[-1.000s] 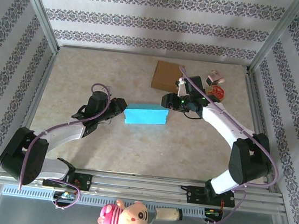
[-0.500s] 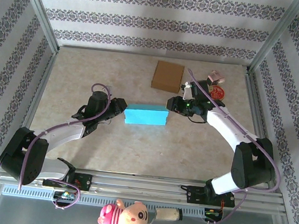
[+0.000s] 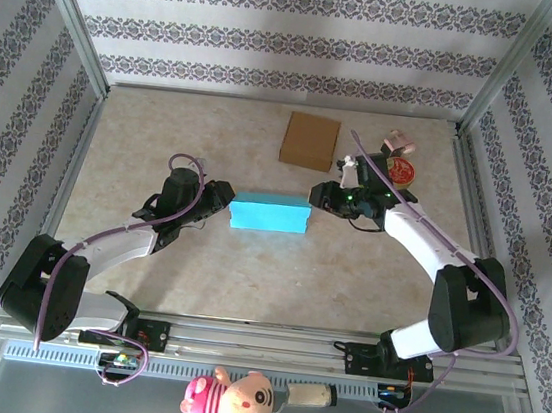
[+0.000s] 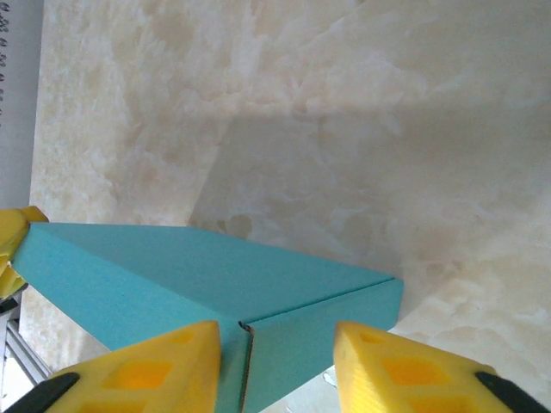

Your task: Fold the paper box

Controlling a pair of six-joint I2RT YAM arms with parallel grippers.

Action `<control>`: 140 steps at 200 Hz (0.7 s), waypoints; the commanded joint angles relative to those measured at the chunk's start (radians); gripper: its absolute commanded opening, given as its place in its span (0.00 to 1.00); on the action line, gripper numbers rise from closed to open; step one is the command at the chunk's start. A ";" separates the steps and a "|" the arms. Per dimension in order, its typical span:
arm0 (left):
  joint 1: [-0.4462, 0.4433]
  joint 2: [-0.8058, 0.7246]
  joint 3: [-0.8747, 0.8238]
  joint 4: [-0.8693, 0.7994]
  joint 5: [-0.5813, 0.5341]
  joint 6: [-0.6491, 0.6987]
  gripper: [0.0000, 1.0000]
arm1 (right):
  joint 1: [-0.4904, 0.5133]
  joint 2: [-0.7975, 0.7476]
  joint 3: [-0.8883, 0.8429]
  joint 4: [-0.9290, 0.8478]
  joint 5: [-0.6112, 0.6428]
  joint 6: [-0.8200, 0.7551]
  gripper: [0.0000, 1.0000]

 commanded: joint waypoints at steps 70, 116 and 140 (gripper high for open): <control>0.002 0.010 0.008 -0.101 0.001 0.024 0.17 | -0.023 -0.040 -0.037 0.000 -0.064 0.016 0.41; 0.003 0.017 0.011 -0.096 0.004 0.022 0.17 | -0.026 -0.057 -0.059 0.001 -0.075 0.019 0.47; 0.003 0.018 0.011 -0.096 0.008 0.022 0.17 | -0.026 -0.060 -0.063 0.001 -0.076 0.021 0.47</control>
